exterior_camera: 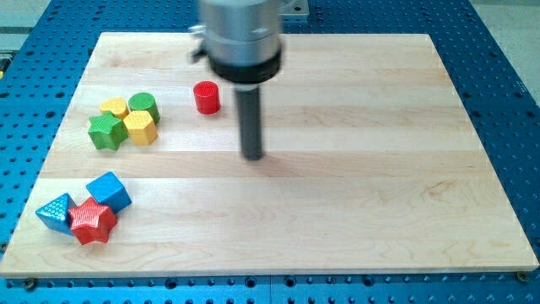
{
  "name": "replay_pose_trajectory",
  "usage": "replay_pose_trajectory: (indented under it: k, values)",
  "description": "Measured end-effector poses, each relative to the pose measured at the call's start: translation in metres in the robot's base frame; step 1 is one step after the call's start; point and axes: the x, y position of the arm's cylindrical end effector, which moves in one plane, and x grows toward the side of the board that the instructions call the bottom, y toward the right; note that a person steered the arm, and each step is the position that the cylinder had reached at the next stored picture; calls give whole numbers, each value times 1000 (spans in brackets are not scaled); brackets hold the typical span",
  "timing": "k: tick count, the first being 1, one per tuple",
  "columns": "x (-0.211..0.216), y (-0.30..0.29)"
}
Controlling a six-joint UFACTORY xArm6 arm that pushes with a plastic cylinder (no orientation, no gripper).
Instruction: Move the cube to the top right of the red star
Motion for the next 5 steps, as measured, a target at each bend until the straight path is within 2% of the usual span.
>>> replay_pose_trajectory:
  k: [1, 2, 3, 4, 5]
  values:
    - [-66, 26]
    - [-121, -10]
    - [-147, -60]
    - [-113, -74]
    - [-55, -79]
